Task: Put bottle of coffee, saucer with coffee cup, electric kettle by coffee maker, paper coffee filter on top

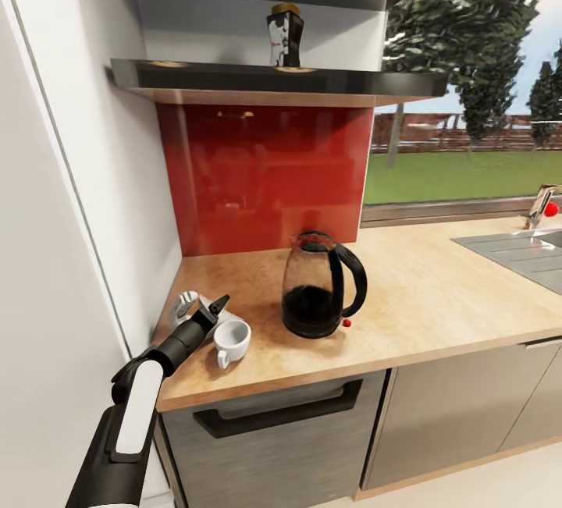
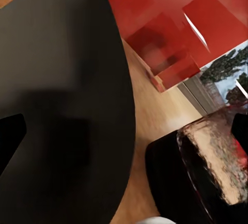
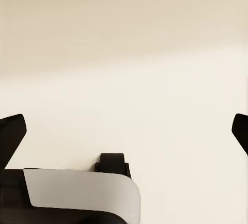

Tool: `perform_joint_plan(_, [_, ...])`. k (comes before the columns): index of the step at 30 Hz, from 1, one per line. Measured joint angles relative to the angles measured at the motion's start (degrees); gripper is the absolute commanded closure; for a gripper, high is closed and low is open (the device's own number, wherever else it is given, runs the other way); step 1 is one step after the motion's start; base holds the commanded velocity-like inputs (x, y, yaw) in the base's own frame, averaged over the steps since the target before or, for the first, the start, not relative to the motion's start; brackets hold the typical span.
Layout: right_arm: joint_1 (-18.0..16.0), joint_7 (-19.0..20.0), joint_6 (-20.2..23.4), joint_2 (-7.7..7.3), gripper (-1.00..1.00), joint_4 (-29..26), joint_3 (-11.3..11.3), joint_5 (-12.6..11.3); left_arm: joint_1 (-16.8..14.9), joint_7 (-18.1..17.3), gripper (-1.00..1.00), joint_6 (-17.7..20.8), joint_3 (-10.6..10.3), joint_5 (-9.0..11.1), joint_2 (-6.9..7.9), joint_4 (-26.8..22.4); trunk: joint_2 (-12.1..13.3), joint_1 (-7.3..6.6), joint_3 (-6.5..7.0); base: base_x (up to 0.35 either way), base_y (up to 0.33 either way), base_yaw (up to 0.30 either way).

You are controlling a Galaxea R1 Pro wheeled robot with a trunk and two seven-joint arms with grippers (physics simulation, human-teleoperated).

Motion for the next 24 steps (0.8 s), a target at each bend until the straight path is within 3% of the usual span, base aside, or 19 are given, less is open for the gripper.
perform_joint_plan(24, [0.0,0.0,0.0,0.0,-1.0,0.0,0.0,0.0,0.0,0.04,-1.0,0.0,0.0,0.0,0.0,0.0,0.0,0.0,0.0,0.002,-0.003,0.0])
